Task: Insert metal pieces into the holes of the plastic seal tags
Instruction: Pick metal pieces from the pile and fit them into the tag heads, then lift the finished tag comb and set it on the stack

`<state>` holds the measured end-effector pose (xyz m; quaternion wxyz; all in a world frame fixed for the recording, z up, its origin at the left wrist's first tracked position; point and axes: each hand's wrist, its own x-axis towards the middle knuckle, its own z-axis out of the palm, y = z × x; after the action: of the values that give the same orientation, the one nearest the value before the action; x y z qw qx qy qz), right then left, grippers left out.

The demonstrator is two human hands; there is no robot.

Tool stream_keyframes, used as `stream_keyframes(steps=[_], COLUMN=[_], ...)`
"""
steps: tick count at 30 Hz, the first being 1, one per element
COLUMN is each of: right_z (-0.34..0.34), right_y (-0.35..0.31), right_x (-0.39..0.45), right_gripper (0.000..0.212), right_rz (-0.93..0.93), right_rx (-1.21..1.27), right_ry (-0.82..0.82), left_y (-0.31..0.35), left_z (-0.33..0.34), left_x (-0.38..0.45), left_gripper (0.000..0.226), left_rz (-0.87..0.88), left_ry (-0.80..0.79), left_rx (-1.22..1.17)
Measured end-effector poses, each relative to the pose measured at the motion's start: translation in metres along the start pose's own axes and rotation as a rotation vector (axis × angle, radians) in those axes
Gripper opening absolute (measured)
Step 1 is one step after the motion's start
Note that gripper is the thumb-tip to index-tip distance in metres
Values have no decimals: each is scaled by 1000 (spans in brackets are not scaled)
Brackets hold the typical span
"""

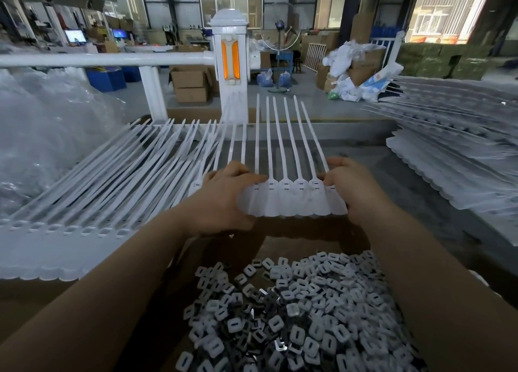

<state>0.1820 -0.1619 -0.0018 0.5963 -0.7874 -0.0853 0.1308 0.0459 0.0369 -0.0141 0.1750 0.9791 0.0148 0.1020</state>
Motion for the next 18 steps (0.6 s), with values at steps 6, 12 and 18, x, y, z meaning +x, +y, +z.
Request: stream_keyframes(steps=[6,12,18], right_z=[3,1,2], right_y=[5,6,5], right_x=[4,8,4], right_gripper=[49,52,49], right_rz=[-11,-27,-57], right_rx=[-29,-5,-66], right_ry=[38,75,62], left_y=[-3,-6,0], left_z=[7,13,17], left_x=[0,0,1], left_gripper=[67,61,39], left_rz=[7,-124,-63], left_ry=[-11,177,316], left_rx=[104,182,288])
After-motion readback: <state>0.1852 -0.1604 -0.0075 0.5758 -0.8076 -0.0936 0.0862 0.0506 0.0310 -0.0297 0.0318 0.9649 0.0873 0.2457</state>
